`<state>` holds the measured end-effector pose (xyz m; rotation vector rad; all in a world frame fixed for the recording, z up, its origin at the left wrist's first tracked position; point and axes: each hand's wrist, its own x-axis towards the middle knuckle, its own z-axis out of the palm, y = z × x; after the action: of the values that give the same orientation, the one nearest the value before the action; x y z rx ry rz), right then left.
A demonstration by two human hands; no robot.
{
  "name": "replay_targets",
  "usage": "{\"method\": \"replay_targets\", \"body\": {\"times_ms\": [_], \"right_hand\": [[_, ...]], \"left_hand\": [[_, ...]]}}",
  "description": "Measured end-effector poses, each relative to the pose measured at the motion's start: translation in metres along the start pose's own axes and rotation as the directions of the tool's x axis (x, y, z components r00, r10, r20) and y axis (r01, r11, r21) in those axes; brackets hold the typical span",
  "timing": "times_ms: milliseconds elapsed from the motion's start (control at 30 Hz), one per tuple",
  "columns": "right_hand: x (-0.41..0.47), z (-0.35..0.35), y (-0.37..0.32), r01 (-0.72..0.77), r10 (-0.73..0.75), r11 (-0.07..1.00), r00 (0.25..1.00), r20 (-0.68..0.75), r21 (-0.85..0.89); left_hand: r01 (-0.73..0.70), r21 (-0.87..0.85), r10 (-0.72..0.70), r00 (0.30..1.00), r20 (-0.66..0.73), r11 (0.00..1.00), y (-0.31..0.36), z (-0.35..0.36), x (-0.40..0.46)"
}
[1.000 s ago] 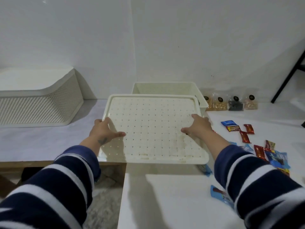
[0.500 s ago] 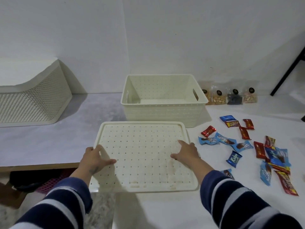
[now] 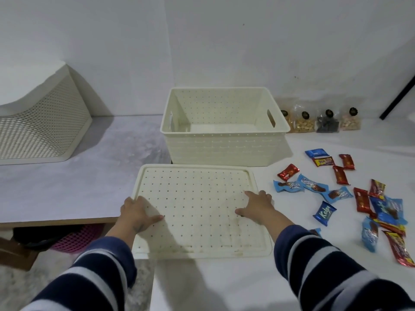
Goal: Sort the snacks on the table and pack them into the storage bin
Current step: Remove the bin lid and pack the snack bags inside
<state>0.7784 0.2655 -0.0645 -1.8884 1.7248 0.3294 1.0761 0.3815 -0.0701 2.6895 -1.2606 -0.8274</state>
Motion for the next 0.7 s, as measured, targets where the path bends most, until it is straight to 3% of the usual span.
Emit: {"method": "replay_targets", "body": {"times_ms": [167, 433, 700], "right_hand": [[-0.019, -0.020, -0.004, 0.042, -0.043, 0.998, 0.999, -0.015, -0.048], [-0.077, -0.063, 0.029, 0.073, -0.083, 0.984, 0.995, -0.056, -0.162], [-0.084, -0.110, 0.102, -0.027, 0.013, 0.995, 0.990, -0.142, -0.100]], "left_hand": [[-0.104, 0.103, 0.100, 0.994, 0.047, 0.989, 0.025, -0.016, -0.019], [-0.399, 0.029, 0.390, 0.908, 0.153, 0.917, 0.104, -0.024, -0.057], [-0.569, -0.049, 0.569, 0.808, 0.150, 0.821, 0.221, -0.001, -0.078]]}}
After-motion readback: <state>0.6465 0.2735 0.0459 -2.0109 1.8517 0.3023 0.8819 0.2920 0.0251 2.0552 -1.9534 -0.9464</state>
